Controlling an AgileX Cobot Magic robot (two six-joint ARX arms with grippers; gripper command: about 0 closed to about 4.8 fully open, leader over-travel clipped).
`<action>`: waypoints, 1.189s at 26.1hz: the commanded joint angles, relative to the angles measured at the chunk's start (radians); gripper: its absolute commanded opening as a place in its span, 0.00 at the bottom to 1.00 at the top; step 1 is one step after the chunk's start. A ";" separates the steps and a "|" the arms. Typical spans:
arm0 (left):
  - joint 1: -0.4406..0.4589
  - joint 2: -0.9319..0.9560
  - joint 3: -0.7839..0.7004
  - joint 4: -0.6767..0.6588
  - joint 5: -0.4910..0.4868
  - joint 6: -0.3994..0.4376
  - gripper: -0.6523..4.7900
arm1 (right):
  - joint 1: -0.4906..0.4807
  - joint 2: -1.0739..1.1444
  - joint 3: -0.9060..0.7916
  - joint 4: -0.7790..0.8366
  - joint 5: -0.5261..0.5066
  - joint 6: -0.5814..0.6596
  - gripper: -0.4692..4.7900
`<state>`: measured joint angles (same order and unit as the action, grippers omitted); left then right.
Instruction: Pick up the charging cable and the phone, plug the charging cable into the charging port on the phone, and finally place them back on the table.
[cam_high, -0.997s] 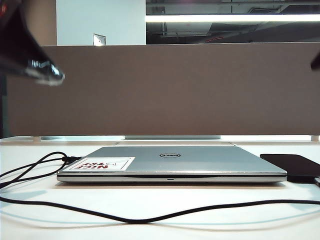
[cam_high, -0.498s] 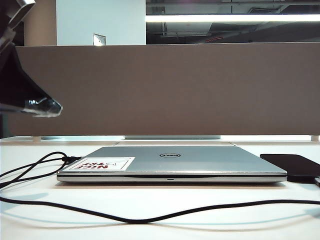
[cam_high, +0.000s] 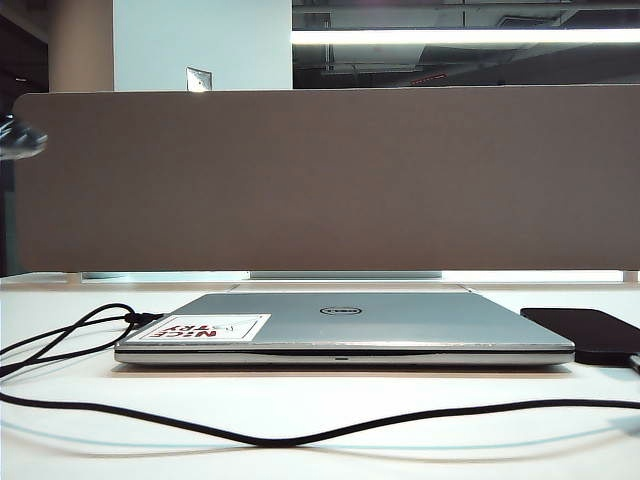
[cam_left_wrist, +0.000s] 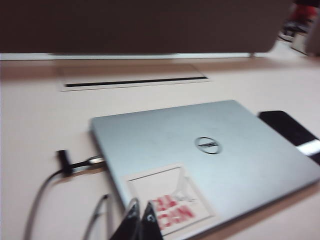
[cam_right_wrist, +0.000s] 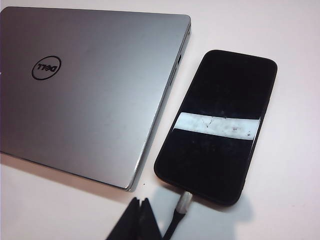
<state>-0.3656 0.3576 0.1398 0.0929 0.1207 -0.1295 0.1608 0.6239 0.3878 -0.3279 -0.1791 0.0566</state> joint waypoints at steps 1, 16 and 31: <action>0.094 -0.039 -0.027 0.005 -0.002 0.035 0.11 | 0.000 -0.003 0.003 0.017 0.002 0.003 0.07; 0.370 -0.351 -0.131 -0.047 -0.002 0.133 0.11 | 0.000 -0.002 0.003 0.017 0.002 0.003 0.07; 0.402 -0.353 -0.132 -0.042 -0.004 0.156 0.11 | 0.000 -0.002 0.003 0.017 0.002 0.003 0.07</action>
<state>0.0372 0.0040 0.0044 0.0406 0.1158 0.0261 0.1608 0.6239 0.3878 -0.3279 -0.1791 0.0566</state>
